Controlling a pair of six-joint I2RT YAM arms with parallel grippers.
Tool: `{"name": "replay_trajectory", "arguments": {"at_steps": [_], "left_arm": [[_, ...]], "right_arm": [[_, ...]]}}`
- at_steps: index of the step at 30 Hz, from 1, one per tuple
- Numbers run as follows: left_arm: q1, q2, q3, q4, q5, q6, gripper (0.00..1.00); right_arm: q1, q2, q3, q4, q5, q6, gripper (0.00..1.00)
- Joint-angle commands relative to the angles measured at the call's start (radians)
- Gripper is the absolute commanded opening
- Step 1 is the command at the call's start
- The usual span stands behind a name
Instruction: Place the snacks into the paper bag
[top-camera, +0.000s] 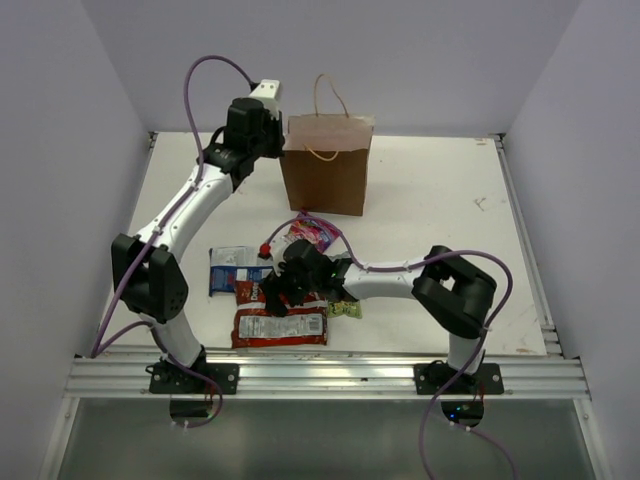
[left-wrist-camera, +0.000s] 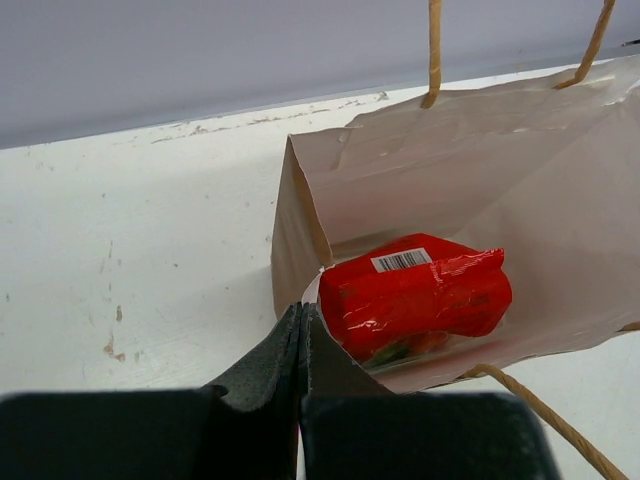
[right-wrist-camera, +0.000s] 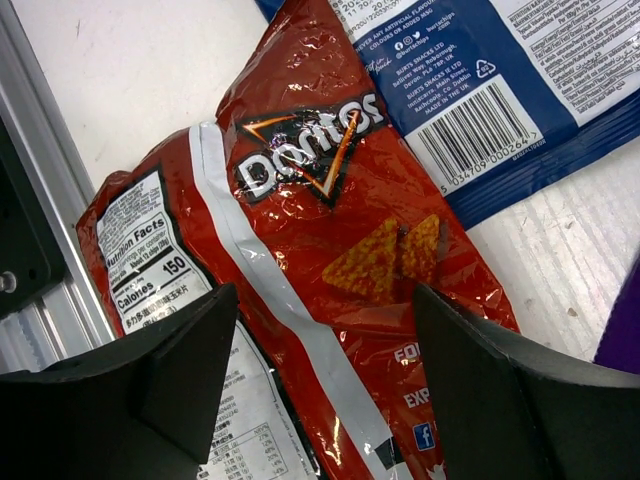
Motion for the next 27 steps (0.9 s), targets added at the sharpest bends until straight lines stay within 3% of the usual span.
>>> {"name": "replay_trajectory", "arguments": {"at_steps": [1, 6, 11, 16, 17, 23, 27], "left_arm": [[0.017, -0.039, -0.013, -0.037, 0.003, 0.023, 0.0], [0.019, -0.046, -0.022, -0.031, 0.008, 0.02, 0.0], [0.025, -0.05, -0.025, -0.028, 0.009, 0.017, 0.0], [0.031, -0.054, -0.025, -0.028, 0.017, 0.015, 0.0], [0.031, -0.056, -0.026, -0.026, 0.017, 0.015, 0.0], [0.034, -0.057, -0.028, -0.031, 0.017, 0.017, 0.0], [0.035, -0.057, -0.026, -0.034, 0.017, 0.02, 0.0]], "right_arm": [[0.001, 0.016, 0.01, 0.009, -0.009, -0.031, 0.75], [0.018, 0.045, 0.002, -0.008, 0.04, -0.046, 0.77], [0.114, 0.132, 0.031, -0.095, 0.28, -0.068, 0.74], [0.156, 0.191, 0.052, -0.128, 0.392, -0.014, 0.05], [0.159, 0.177, 0.05, -0.134, 0.423, -0.006, 0.0], [0.159, 0.021, 0.056, -0.258, 0.555, 0.006, 0.0], [0.159, -0.256, 0.119, -0.426, 0.675, -0.027, 0.0]]}}
